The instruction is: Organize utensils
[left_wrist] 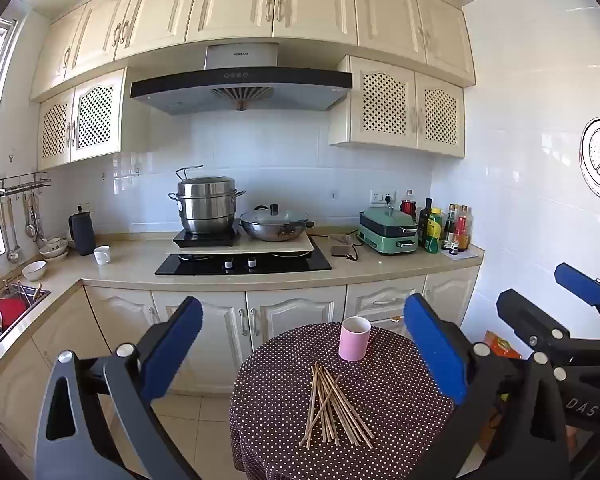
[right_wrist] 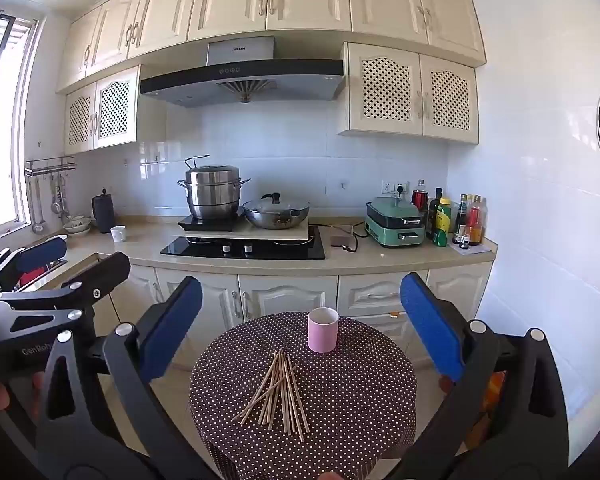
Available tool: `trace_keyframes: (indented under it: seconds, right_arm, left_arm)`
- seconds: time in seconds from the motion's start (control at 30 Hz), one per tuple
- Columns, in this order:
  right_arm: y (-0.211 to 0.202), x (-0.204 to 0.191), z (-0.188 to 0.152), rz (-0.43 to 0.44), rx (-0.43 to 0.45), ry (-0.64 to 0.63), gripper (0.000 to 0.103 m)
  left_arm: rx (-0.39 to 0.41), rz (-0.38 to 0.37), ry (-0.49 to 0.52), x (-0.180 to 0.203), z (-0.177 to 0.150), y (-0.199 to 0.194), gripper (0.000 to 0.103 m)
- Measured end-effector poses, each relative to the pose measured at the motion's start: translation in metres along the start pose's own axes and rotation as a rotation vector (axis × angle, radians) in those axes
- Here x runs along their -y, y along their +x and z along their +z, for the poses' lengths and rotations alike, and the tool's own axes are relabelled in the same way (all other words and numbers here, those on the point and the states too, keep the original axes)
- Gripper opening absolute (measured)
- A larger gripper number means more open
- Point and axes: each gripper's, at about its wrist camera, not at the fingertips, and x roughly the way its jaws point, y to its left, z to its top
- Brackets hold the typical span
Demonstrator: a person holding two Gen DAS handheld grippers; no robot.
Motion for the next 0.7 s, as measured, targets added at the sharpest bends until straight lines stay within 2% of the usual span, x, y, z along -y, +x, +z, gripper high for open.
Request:
trace_keyframes:
  seconds: [0.7]
  right_arm:
    - [-0.004, 0.006, -0.001, -0.01, -0.004, 0.006, 0.097]
  left_arm:
    - [0.005, 0.001, 0.008, 0.013, -0.002, 0.0, 0.099]
